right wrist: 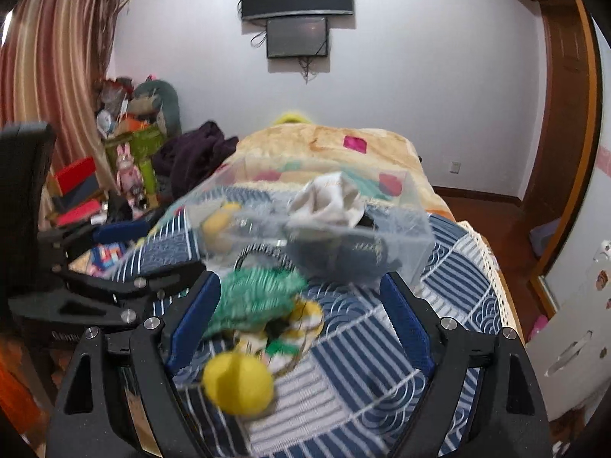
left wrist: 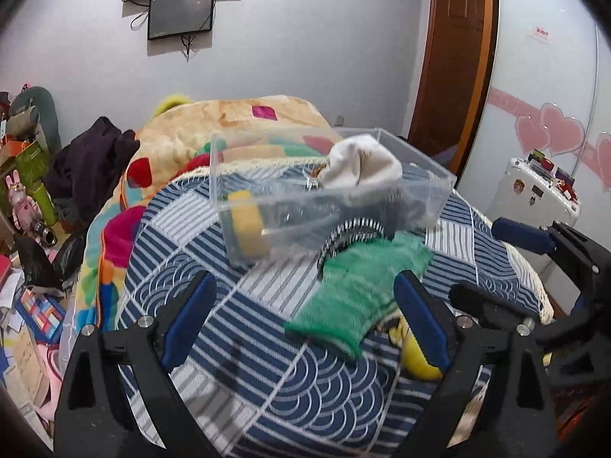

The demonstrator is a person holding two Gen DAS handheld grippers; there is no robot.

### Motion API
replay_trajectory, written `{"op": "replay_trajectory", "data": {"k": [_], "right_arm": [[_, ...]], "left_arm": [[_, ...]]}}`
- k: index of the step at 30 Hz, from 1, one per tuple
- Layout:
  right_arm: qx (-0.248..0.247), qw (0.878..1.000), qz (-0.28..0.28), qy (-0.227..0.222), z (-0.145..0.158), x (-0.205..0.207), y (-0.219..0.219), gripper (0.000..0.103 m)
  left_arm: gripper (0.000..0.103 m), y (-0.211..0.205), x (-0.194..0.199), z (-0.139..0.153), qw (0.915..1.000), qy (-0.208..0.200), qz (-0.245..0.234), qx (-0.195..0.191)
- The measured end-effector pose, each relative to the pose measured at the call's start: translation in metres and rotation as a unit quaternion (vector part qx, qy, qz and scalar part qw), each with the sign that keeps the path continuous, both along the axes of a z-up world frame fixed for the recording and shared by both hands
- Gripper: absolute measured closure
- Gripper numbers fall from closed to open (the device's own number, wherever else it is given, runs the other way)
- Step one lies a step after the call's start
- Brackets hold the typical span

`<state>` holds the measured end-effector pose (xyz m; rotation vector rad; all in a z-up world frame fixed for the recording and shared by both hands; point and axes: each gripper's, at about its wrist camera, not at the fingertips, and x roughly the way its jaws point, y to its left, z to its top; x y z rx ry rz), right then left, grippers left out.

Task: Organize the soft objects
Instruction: 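Grasp the green knitted glove with the left gripper while the right gripper grasps the yellow ball, then lower the glove into the clear box with the left gripper while the right gripper drops the ball in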

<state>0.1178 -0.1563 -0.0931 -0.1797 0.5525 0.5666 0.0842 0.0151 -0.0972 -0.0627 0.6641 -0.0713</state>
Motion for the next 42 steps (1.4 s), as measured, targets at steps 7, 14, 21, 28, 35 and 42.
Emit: {"op": "replay_trajectory", "data": {"k": [7,14,21,28,35,42], "right_arm": [[0.002,0.998,0.029,0.061,-0.024,-0.002,0.003,0.020],[0.011,0.992,0.070,0.107,-0.038,-0.002,0.013,0.056],[0.016,0.995,0.053,0.081,-0.031,-0.005,0.005,0.064],[0.026,0.998,0.004,0.056,-0.021,0.000,-0.023,0.064],[0.037,0.997,-0.028,0.056,-0.019,0.009,-0.043,0.064],[0.036,0.998,-0.031,0.049,-0.011,0.008,-0.044,0.064]], "left_arm": [[0.008,0.006,-0.008,-0.024,0.9992,0.032,0.006,-0.023],[0.018,-0.007,0.002,-0.030,0.9990,0.039,-0.011,-0.020],[0.019,-0.019,0.025,-0.031,0.9988,0.038,-0.021,-0.023],[0.039,-0.022,0.037,-0.048,0.9968,0.067,-0.027,-0.033],[0.078,-0.023,0.020,-0.036,0.9961,0.055,-0.053,-0.043],[0.083,-0.021,-0.002,-0.014,0.9958,0.029,-0.067,-0.054]]}}
